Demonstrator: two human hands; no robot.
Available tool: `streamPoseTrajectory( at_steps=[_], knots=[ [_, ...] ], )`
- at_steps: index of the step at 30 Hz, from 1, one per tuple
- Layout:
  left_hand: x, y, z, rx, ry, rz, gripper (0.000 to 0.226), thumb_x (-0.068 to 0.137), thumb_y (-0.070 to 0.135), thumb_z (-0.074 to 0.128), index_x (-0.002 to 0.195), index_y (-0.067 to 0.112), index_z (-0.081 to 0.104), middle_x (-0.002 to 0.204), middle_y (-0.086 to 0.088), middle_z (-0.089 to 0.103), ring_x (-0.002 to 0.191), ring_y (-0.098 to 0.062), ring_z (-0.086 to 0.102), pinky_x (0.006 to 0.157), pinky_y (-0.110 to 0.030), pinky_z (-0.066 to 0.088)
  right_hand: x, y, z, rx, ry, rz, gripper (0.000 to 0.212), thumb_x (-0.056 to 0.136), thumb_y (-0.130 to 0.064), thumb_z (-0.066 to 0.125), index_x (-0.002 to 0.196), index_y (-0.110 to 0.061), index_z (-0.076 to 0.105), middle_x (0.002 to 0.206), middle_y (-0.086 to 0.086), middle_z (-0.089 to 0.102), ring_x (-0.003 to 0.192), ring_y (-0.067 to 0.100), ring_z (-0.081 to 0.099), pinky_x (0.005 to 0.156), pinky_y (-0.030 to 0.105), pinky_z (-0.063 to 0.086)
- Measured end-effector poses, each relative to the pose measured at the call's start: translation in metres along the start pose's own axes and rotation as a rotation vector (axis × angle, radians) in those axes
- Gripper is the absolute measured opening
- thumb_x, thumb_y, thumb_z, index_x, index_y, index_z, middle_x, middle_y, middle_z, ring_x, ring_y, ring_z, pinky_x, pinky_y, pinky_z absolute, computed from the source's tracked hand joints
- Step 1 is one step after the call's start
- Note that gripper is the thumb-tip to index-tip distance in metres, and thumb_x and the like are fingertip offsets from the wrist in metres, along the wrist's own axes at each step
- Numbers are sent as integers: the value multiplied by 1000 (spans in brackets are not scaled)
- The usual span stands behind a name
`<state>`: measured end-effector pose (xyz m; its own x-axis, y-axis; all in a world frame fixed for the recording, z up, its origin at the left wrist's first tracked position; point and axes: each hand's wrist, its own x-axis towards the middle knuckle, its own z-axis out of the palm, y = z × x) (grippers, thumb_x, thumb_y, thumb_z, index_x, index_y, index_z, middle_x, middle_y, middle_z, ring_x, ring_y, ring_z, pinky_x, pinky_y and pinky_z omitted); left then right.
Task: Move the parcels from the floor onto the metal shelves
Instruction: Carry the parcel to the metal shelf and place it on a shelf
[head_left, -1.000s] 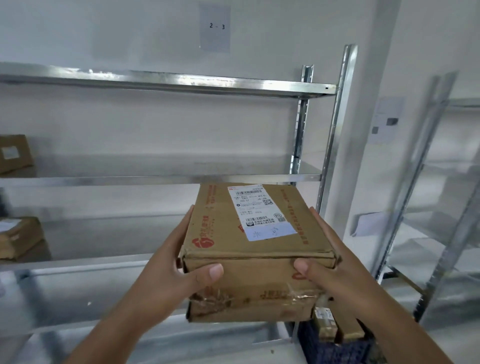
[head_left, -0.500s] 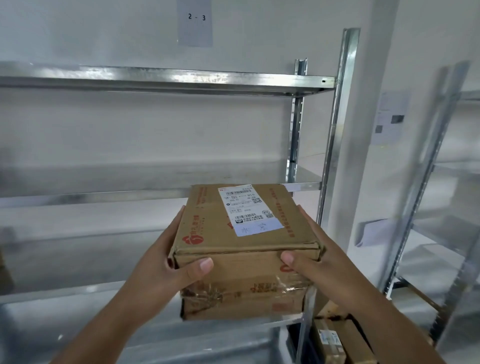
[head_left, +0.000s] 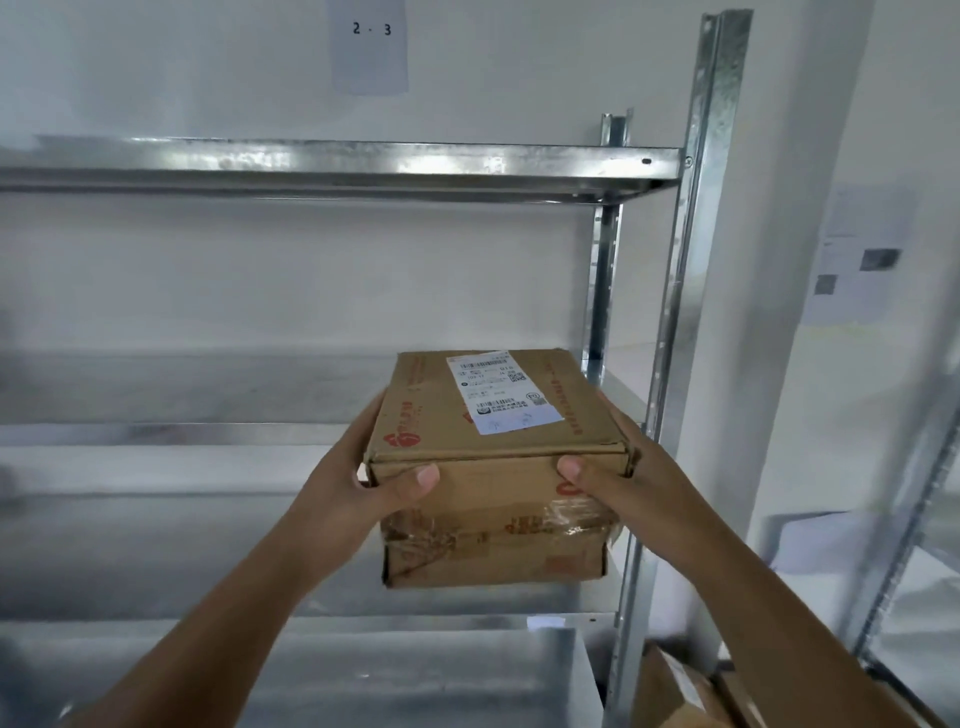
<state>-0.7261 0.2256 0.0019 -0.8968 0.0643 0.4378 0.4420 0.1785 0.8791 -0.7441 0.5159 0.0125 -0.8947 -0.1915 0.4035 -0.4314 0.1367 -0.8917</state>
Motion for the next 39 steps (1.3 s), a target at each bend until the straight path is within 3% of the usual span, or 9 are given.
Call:
streamPoseTrajectory(
  at_steps=[8, 12, 15, 18, 21, 25, 30, 32, 39],
  knots=[
    [99, -3, 23, 41, -33, 41, 67, 83, 30, 89, 138, 51, 57, 122, 27, 78, 112, 10, 73, 85, -10, 58, 84, 22, -38, -20, 26, -20, 51, 90, -26, 79, 121, -60, 56, 101, -32, 80, 91, -5, 79, 76, 10, 59],
    [153, -13, 17, 60, -59, 58, 58, 88, 29, 82, 139, 46, 60, 127, 20, 79, 118, 3, 73, 98, -23, 61, 139, 32, -39, -39, 64, -25, 58, 94, -26, 79, 145, -41, 57, 112, -21, 82, 97, 7, 82, 84, 24, 64],
    [195, -31, 11, 44, -62, 46, 50, 98, 14, 75, 139, 38, 61, 123, 19, 80, 114, 2, 75, 93, -21, 61, 179, 44, -33, -48, 102, -27, 58, 96, -25, 79, 148, -37, 57, 115, -13, 83, 96, 12, 83, 89, 36, 66],
    [230, -54, 6, 39, -80, 13, 55, 97, 10, 76, 147, 26, 59, 134, 4, 77, 125, -14, 74, 95, -25, 62, 208, 58, -24, -53, 113, 8, 66, 97, -26, 78, 155, -35, 48, 118, -8, 80, 88, 7, 83, 80, 36, 68],
    [255, -74, 2, 22, -97, -27, 56, 97, 12, 77, 149, 22, 58, 139, -1, 75, 129, -22, 72, 96, -27, 62, 227, 70, -13, -40, 133, 65, 77, 98, -25, 76, 163, -31, 36, 108, -15, 73, 80, 2, 79, 62, 23, 64],
    [275, -93, -1, 12, -74, -62, 77, 77, 35, 88, 148, 24, 59, 139, -4, 74, 129, -27, 71, 105, -48, 60, 250, 82, -4, -59, 141, 85, 76, 99, -20, 74, 164, -26, 34, 102, -14, 71, 85, 5, 73, 57, 17, 60],
    [295, -110, 0, 8, -63, -51, 56, 96, 11, 79, 147, 19, 58, 134, -4, 76, 123, -21, 75, 88, -26, 65, 274, 91, -3, -81, 148, 108, 71, 101, -15, 71, 162, -21, 34, 98, -11, 70, 61, -5, 75, 50, 12, 55],
    [302, -115, 0, 7, -56, -46, 56, 96, 10, 78, 147, 19, 58, 133, -2, 77, 122, -19, 75, 86, -22, 63, 279, 92, -3, -74, 143, 104, 71, 101, -16, 71, 162, -22, 34, 98, -11, 69, 66, 2, 75, 49, 12, 54],
    [304, -118, 1, 6, -37, -79, 68, 86, 26, 86, 147, 24, 57, 137, -2, 75, 129, -22, 71, 108, -41, 58, 282, 98, -4, -96, 163, 94, 71, 101, -23, 72, 161, -26, 35, 122, 0, 70, 88, 5, 70, 51, 10, 54]
  ],
)
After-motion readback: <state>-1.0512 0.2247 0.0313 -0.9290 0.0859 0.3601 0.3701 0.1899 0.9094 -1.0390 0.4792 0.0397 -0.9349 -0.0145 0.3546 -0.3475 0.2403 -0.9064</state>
